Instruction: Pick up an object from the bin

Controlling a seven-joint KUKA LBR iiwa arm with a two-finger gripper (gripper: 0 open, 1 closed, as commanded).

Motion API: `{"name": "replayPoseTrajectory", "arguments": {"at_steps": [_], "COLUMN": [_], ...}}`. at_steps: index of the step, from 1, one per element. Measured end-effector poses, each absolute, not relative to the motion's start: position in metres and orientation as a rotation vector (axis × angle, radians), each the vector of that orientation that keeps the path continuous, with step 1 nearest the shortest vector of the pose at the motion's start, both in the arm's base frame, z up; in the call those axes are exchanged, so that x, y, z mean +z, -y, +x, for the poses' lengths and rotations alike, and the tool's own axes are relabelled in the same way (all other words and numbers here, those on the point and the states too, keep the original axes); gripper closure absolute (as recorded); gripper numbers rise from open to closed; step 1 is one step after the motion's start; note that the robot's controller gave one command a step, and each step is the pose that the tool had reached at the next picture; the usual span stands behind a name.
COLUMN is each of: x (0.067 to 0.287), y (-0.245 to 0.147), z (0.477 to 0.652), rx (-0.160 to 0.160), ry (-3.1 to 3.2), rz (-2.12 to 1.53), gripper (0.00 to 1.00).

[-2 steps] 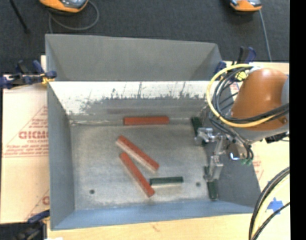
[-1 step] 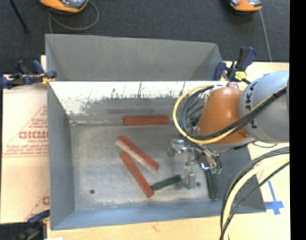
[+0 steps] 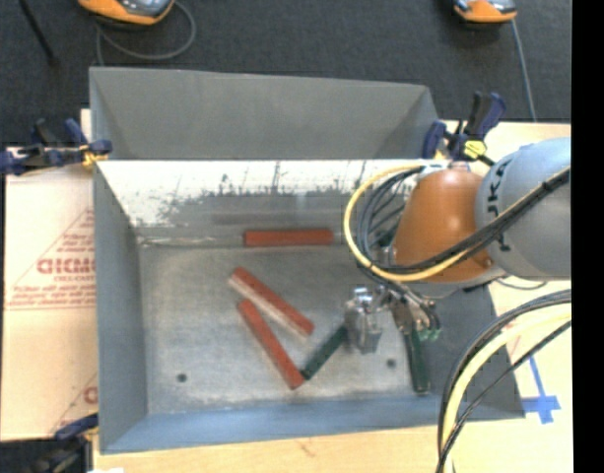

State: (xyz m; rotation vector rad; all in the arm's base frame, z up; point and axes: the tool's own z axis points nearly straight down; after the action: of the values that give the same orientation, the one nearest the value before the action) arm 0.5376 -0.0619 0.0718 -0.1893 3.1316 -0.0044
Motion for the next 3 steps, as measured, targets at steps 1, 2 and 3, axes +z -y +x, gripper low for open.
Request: {"name": "replayPoseTrajectory", "arguments": {"at_steps": [1, 2, 3], "x": [0.071, 0.070, 0.070], "y": [0.062, 0.038, 0.039], "z": [0.537, 0.504, 0.505], "rx": [-0.004, -0.001, -0.002], "ry": [-3.133, -3.125, -3.123], "rz": [-0.192, -0.322, -0.324], "gripper": [0.00, 0.00, 1.00]}}
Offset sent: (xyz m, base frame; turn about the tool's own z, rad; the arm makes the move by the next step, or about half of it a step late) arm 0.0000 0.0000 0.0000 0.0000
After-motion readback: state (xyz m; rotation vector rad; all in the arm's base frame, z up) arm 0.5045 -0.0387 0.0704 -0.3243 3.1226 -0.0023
